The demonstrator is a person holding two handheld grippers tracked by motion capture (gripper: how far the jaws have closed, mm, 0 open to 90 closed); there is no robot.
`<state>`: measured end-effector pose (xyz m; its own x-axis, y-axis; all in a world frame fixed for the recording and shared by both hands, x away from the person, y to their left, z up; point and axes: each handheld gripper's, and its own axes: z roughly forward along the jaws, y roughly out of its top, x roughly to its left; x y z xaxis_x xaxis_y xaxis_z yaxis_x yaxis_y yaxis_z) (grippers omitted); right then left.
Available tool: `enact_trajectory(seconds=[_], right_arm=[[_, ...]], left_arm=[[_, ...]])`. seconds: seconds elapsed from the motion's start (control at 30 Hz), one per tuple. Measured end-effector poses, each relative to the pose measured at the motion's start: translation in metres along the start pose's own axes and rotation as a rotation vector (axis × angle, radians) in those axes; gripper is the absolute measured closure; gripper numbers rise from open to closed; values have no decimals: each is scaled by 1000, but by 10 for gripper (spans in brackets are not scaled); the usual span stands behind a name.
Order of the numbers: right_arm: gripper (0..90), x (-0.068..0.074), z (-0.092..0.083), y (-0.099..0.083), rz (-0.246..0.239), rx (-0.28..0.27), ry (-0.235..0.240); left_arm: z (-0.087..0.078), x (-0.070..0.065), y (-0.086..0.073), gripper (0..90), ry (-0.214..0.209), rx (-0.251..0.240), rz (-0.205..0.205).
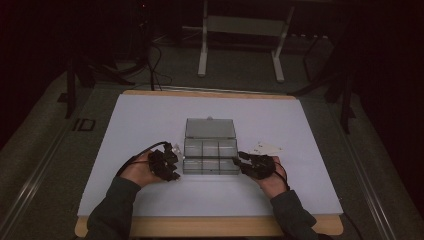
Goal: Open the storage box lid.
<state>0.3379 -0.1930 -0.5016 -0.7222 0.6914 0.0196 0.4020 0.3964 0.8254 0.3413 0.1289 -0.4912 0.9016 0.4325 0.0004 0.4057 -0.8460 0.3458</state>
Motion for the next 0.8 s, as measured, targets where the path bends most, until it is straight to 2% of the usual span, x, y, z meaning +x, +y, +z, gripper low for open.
enact_trajectory(seconds=[0.33,0.7,0.8], right_arm=[[628,0,1,0,1,2,2],[625,0,2,-1,6,4,6],[625,0,1,-1,6,3,6]], left_arm=[[8,0,5,630,-22,60,42],[13,1,12,663,-39,97,57],[16,0,15,668,-45,121,70]])
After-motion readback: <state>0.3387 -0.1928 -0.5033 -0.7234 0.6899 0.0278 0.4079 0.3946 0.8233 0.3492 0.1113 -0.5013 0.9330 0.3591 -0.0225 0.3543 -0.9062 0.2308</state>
